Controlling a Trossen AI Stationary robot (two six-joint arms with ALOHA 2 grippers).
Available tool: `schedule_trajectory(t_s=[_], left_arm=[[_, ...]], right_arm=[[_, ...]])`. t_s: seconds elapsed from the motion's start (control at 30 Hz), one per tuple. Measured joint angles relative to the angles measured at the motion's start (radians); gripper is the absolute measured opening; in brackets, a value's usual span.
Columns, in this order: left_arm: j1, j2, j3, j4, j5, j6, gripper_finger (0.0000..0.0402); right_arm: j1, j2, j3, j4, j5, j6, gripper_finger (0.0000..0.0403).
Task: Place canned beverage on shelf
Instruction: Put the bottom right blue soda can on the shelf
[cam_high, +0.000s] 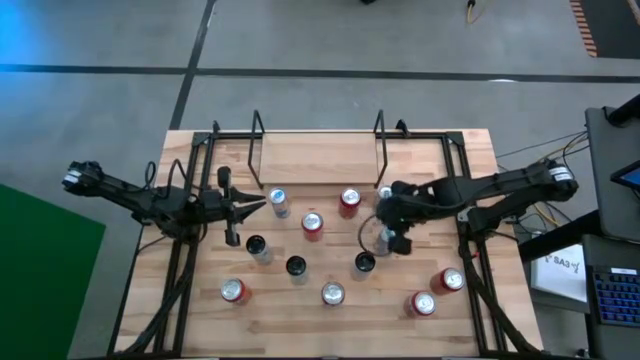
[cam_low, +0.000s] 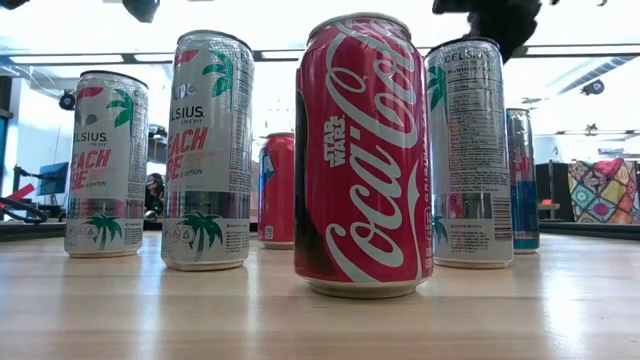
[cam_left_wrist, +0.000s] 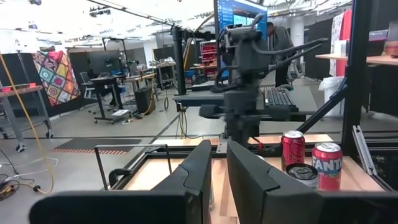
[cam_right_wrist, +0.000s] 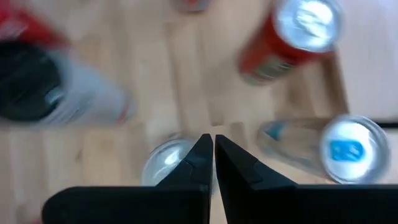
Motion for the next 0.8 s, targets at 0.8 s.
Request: schedule_trajectory(t_s=[0.8], left_arm=[[0.000, 0.022, 0.000, -0.001, 0.000, -0.015, 0.0037]], right_arm=[[0.095, -0.031, -0.002, -0.033, 0.032, 0.107, 0.0112]])
